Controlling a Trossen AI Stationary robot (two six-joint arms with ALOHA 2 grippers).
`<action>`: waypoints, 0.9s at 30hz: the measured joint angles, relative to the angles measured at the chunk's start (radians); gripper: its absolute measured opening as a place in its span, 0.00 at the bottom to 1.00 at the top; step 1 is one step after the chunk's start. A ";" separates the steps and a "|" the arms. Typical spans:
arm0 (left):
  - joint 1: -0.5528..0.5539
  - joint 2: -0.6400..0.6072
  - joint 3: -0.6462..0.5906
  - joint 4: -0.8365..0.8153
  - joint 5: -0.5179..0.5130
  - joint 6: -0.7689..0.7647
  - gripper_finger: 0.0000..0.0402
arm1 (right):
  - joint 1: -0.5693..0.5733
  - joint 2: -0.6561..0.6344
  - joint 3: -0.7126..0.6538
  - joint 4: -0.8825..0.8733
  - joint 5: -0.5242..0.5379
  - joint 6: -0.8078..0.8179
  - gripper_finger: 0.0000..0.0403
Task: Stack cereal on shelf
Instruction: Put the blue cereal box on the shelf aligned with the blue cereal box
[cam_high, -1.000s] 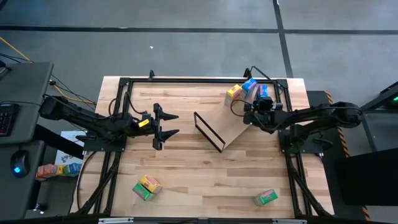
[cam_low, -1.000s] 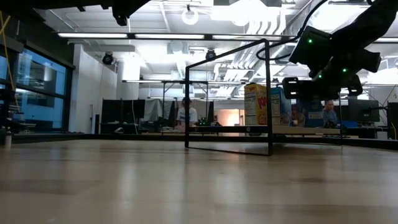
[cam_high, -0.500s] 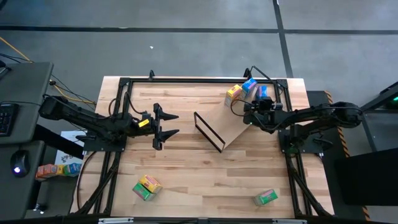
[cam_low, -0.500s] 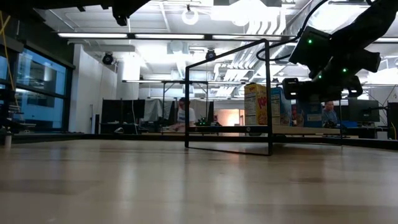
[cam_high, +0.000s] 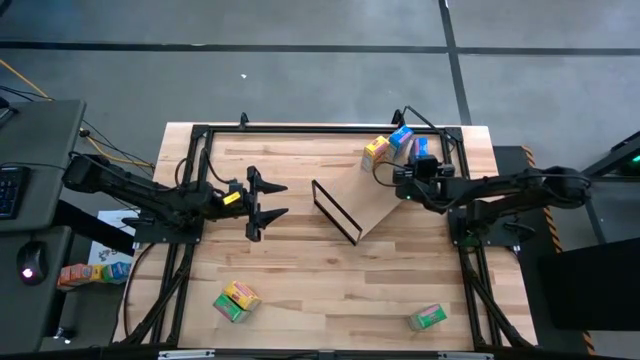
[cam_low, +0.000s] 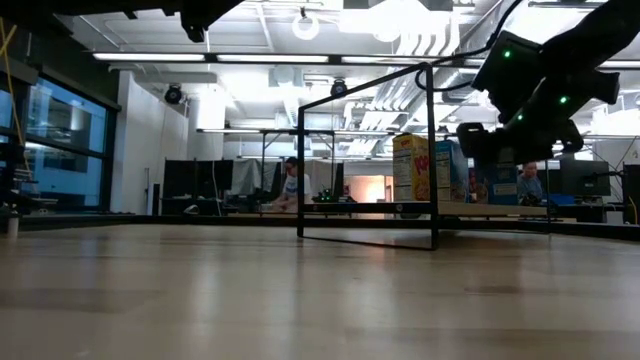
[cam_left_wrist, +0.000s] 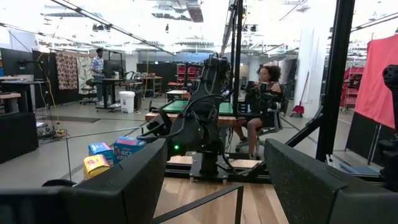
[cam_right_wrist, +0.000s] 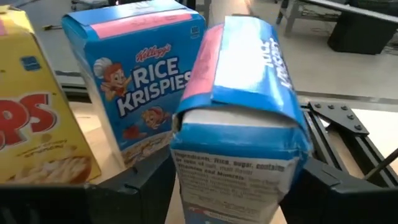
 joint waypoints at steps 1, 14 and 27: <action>0.000 0.000 0.000 0.000 0.000 0.000 0.64 | 0.007 -0.015 0.000 -0.015 -0.007 0.001 0.58; 0.000 0.000 0.000 -0.001 0.000 -0.007 0.64 | 0.099 -0.147 0.000 -0.107 -0.085 -0.002 0.58; 0.000 0.000 0.000 -0.001 0.000 -0.008 0.64 | 0.100 -0.149 0.000 -0.101 -0.216 -0.001 0.58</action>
